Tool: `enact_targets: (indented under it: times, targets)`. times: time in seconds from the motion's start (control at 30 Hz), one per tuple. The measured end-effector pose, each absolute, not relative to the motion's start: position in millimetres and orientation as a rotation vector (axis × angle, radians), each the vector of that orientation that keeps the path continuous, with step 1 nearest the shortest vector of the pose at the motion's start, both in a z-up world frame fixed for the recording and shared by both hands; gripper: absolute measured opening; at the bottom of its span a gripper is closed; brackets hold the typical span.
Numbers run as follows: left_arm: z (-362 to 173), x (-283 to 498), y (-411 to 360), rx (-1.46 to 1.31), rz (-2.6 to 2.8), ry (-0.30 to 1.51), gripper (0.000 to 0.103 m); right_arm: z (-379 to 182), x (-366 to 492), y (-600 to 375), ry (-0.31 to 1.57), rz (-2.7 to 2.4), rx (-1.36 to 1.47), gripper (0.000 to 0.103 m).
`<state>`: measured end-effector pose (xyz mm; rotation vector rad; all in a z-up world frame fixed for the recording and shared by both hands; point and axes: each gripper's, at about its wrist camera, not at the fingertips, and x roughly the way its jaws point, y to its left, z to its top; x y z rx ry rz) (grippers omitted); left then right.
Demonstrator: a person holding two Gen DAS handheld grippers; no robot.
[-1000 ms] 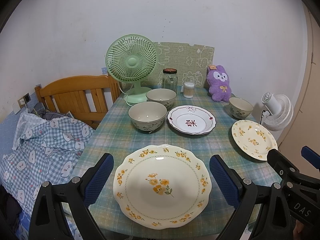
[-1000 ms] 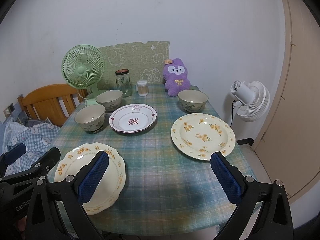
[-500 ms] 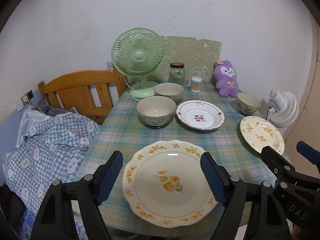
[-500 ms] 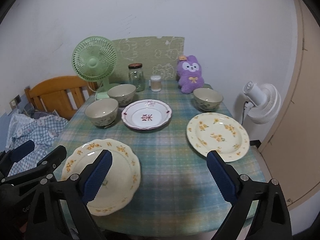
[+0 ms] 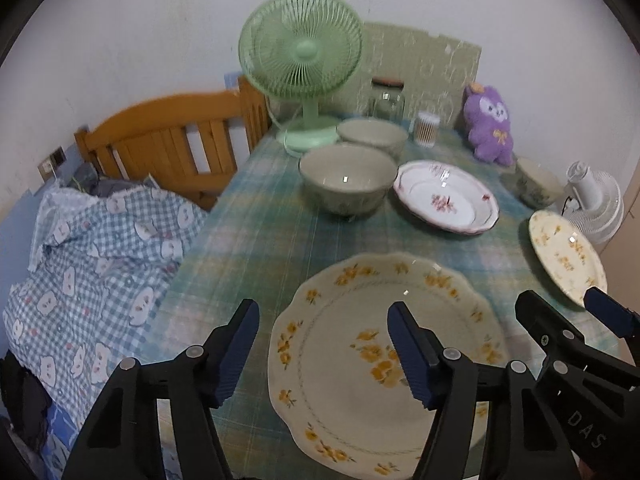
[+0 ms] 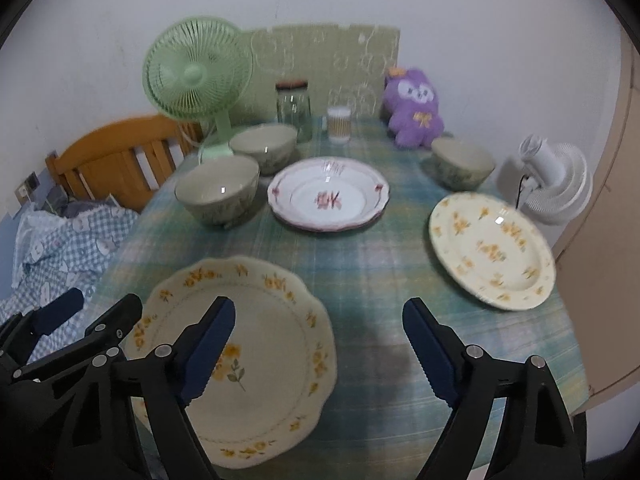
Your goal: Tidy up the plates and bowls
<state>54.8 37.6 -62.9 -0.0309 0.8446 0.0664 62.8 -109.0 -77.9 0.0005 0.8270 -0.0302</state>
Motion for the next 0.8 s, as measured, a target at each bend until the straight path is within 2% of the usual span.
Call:
enact_targets:
  times: [0.17, 0.3, 0.5, 0.8]
  targets:
    - [-84, 68, 47, -0.047, 0.062, 0.892, 0.066, -101, 83, -99, 0.884, -0.035, 0.001, 0.088]
    - [-97, 77, 54, -0.061, 0.089, 0.927, 0.062, -119, 98, -86, 0.935, -0.024, -0.015, 0.079]
    - [-118, 92, 61, -0.101, 0.06, 1.024, 0.058, -140, 113, -76, 1.019, -0.039, -0.031, 0.079]
    - [-132, 110, 63, -0.078, 0.005, 1.096, 0.042, -152, 127, -75, 1.091, -0.136, -0.045, 0.079]
